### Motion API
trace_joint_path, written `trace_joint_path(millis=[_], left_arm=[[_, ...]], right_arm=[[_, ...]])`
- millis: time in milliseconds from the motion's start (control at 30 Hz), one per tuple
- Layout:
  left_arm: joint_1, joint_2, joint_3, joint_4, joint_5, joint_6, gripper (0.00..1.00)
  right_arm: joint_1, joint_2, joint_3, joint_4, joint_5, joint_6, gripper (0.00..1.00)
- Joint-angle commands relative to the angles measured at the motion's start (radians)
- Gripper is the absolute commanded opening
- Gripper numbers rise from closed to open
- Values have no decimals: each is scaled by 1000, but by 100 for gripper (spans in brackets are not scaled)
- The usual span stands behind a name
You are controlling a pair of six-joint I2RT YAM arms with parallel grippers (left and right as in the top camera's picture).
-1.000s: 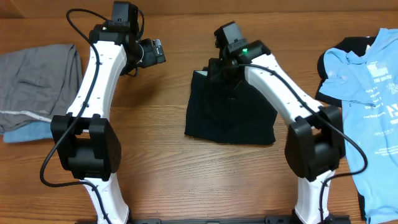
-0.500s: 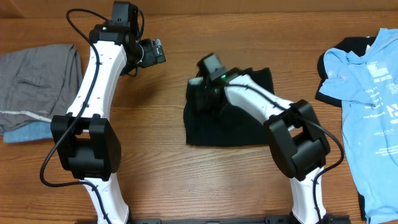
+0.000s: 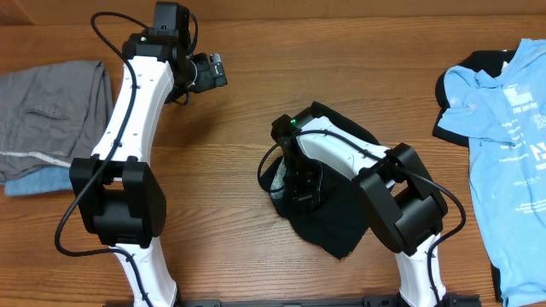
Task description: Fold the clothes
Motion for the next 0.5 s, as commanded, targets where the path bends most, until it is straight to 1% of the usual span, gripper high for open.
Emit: trace_joint_path(millis=[0,67,133,167,200,267,333,367,400,467], left_arm=[[-2,-31,10,1,8,-10,100],[-2,-31,10,1,7,-10,100],[-2,-31,10,1,8,-10,100],[-2,-31,10,1,7,-10,100],[-2,-31,10,1,8,-10,100],[-2,-31,10,1,7,-10,100],[-2,-31,10,1,7,-10,100],[-2,-31,10,1,8,-10,100],[-2,-31,10,1,8,-10,100],[-2,-31,10,1,8,-10,100]], right_arm=[[14,-100,43,82,-11,-10,4],[14,-200,63,129,-72,-9,4],[11,-322,64,164,-98,6,7],[3,-396,64,161,-77,32,18],[-5,-432,64,154,-58,53,24],[-42,-548,64,103,38,127,48],[-112,-655,64,39,148,209,76],[-168,-710,64,14,185,243,94],[-207,-740,64,6,187,255,100],[-296,-790,64,-11,187,255,100]])
